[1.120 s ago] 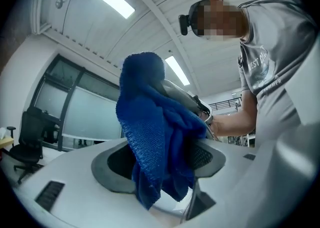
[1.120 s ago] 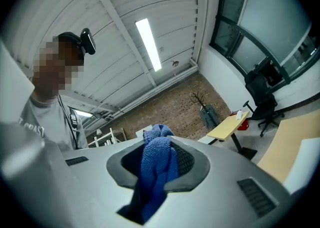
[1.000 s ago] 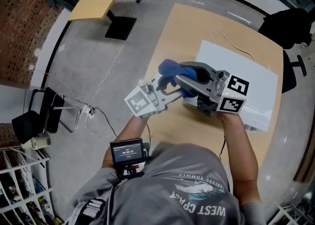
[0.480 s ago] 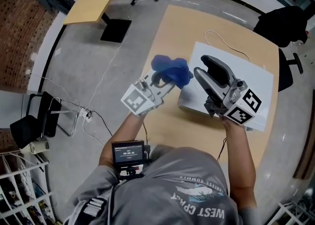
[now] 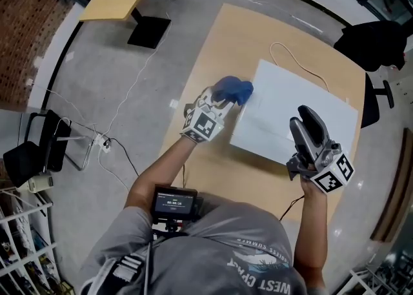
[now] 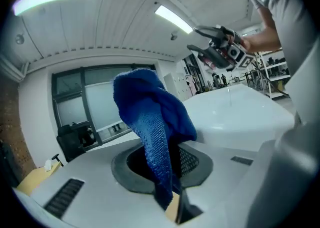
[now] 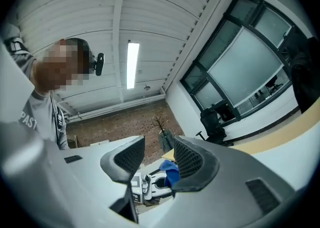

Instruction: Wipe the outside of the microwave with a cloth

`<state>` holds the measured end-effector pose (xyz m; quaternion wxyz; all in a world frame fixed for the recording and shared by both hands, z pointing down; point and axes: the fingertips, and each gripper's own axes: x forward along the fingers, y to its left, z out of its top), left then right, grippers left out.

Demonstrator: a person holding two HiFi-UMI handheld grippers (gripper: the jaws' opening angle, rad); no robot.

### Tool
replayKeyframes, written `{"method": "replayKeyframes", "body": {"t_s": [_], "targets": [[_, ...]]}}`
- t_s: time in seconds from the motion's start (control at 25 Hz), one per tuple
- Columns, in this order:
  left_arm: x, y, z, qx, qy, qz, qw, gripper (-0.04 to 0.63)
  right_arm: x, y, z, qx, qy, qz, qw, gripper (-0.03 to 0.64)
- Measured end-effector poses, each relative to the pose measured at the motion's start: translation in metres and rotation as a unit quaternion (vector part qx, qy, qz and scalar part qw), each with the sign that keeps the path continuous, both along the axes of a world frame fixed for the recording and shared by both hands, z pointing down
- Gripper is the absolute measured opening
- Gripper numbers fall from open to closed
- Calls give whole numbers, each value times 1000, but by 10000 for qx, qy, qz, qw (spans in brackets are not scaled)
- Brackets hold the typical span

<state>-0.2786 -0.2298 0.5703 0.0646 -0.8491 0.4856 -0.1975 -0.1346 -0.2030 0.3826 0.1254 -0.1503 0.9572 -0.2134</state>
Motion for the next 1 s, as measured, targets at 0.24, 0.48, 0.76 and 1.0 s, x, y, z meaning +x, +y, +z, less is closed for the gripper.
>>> {"method": "replayKeyframes", "body": {"t_s": [0.24,0.48,0.76,1.0], "targets": [[12,0,57,-364,-283,228,9987,80,18,0,21,-248,195,221,9993,178],[12,1,96,-720,-131,246,9970,77,16,-1,31,-394,374,270,9982,178],[9,13,153,-1300,-280,351,9905,77,0,1,44,-475,527,236,9972,178],[13,29,213,-1838,-661,628,9787,77,-2,2,52,-591,558,192,9965,178]]}}
